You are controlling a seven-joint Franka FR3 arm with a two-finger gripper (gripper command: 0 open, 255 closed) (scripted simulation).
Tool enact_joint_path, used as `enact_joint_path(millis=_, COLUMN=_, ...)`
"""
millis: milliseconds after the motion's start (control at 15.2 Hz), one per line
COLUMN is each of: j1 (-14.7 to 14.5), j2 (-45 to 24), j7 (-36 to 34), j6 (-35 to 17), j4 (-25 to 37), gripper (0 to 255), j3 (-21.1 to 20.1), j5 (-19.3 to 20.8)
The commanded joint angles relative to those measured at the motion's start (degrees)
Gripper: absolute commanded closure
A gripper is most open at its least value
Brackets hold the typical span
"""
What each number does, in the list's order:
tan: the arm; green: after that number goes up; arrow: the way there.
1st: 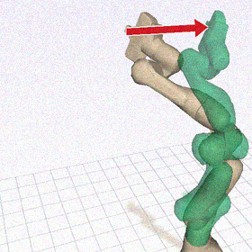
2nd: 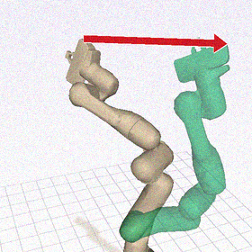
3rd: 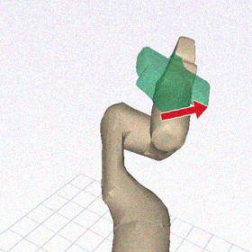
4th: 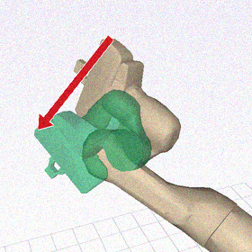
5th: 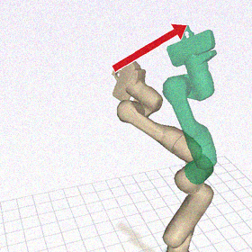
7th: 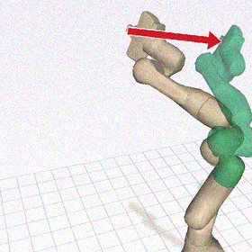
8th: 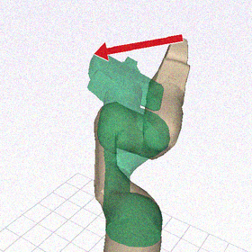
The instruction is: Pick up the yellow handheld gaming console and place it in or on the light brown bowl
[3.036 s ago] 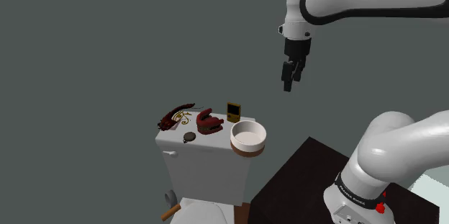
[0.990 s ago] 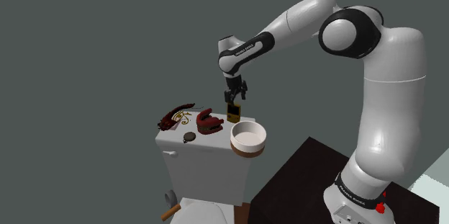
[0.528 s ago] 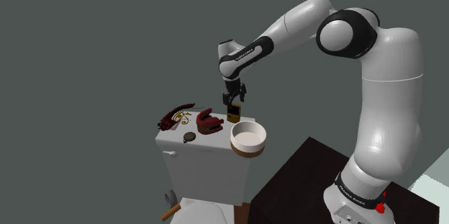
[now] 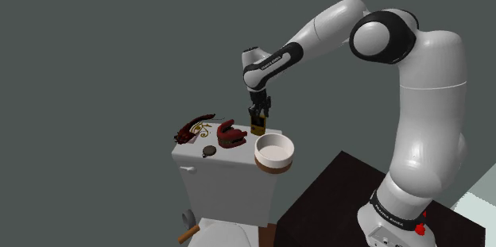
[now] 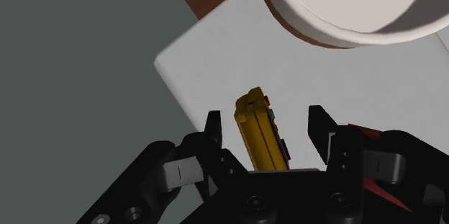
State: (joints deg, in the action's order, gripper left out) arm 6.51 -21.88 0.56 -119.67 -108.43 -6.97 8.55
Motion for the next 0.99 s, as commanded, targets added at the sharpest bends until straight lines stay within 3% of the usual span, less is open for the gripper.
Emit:
enact_joint_path(millis=0, j1=0.59, j2=-2.44, j7=2.25, j6=-0.53, j4=-0.46, gripper=255, j3=0.57, j5=0.13)
enact_joint_path(millis=528, j1=1.02, j2=-1.8, j7=2.11, j6=0.59, j4=0.0, gripper=255, j3=-0.08, j5=0.2)
enact_joint_path(millis=924, j1=1.64, j2=0.83, j7=2.56, j6=4.3, j4=1.09, gripper=255, j3=-0.86, j5=-0.17)
